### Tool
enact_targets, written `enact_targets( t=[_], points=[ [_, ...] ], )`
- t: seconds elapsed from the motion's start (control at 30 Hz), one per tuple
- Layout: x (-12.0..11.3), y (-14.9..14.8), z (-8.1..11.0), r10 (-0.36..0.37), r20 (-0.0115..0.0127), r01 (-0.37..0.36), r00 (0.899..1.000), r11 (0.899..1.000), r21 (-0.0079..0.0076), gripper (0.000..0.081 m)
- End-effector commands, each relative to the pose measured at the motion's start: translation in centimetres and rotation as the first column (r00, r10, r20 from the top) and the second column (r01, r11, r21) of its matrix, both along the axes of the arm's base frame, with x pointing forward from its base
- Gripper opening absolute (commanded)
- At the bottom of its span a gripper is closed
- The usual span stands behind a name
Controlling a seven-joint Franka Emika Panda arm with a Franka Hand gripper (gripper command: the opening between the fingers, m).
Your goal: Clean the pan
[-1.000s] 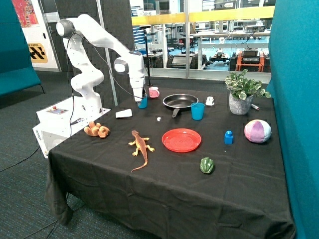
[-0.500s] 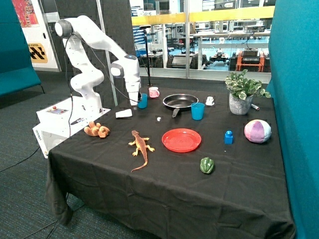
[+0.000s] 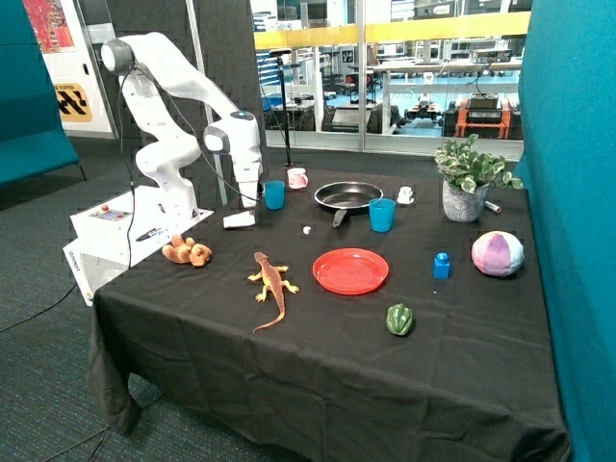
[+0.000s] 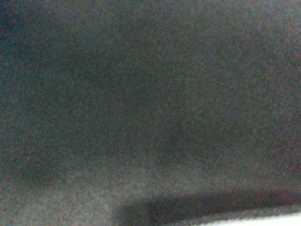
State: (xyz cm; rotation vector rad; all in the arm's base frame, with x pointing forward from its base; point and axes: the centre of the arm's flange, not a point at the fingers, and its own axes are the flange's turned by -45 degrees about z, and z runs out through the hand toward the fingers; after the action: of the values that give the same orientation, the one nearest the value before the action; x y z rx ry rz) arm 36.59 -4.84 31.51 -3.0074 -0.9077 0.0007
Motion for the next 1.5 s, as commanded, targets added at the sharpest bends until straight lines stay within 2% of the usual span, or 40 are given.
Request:
enact_targets(
  t=[0.0, 0.37, 0.73, 1.1, 1.47],
  points=[
    [-1.1, -0.2, -0.6, 0.004, 0.0005, -0.004, 1.000, 1.000, -0.0001, 0.0703],
    [-1.8, 0.1, -1.5, -0.001, 0.0005, 0.001, 1.000, 1.000, -0.0001, 0.0699],
    [-2.7, -1.0, -2.1, -0.023, 0.0005, 0.023, 1.000, 1.000, -0.0001, 0.0704],
    [-1.5, -1.9, -2.5, -0.042, 0.0005, 0.042, 0.999, 0.999, -0.0001, 0.0697],
    [-2.2, -2.3, -3.6, -0.042, 0.0005, 0.042, 0.999, 0.999, -0.0001, 0.0702]
  ],
)
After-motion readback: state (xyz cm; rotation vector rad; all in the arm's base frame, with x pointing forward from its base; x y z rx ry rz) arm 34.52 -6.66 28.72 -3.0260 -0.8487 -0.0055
